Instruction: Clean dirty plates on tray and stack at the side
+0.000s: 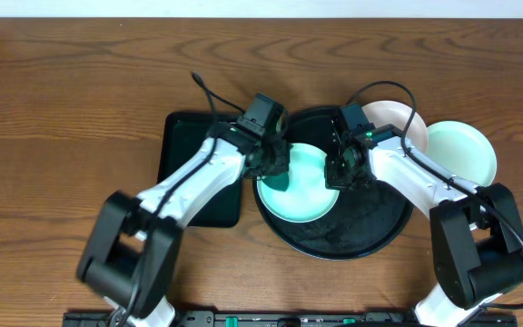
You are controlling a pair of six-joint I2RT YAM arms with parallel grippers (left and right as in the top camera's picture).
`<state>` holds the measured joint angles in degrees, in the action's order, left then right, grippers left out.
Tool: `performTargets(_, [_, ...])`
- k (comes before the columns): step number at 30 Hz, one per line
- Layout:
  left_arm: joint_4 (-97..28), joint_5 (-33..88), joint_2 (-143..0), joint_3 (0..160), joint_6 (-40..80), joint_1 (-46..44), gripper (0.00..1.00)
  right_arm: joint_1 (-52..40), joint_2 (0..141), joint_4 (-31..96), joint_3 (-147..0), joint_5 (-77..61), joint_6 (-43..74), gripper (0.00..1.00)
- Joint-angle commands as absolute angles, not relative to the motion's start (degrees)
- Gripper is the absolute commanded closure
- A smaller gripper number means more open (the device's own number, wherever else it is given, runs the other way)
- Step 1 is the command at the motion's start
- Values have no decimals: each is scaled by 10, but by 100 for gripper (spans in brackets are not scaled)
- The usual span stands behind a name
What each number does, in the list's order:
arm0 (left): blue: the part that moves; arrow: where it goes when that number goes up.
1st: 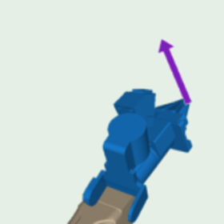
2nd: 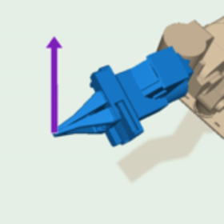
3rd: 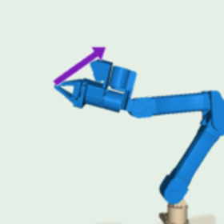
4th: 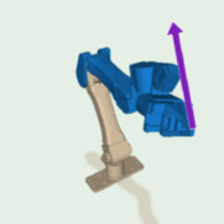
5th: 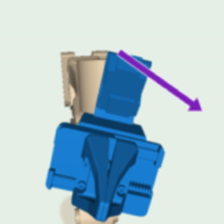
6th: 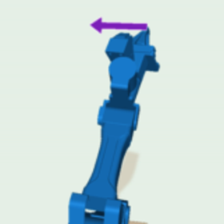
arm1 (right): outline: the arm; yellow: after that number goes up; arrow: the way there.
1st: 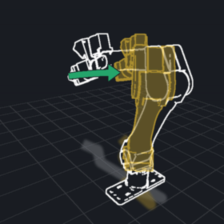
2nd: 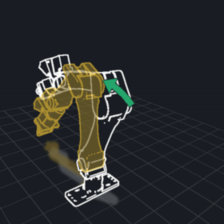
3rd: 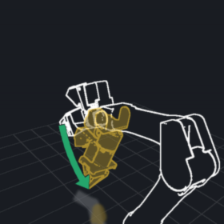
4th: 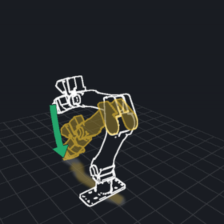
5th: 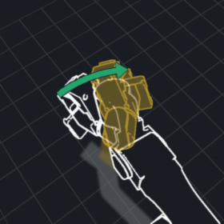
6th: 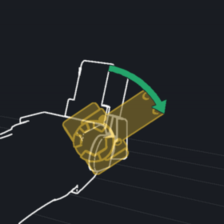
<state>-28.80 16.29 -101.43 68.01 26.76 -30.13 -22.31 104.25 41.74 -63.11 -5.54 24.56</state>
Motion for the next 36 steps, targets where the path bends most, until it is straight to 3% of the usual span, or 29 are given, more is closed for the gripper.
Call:
performTargets(1, [-300,157,-962,678,232,-300,92,-230,1045,418,-628,-60,246,99])
performTargets(15, [-440,-81,-929,678,225,-260,91,-230,1045,418,-628,-60,246,99])
performTargets(36, [-414,-144,-958,602,225,-248,92,-230,1045,418,-628,-60,246,98])
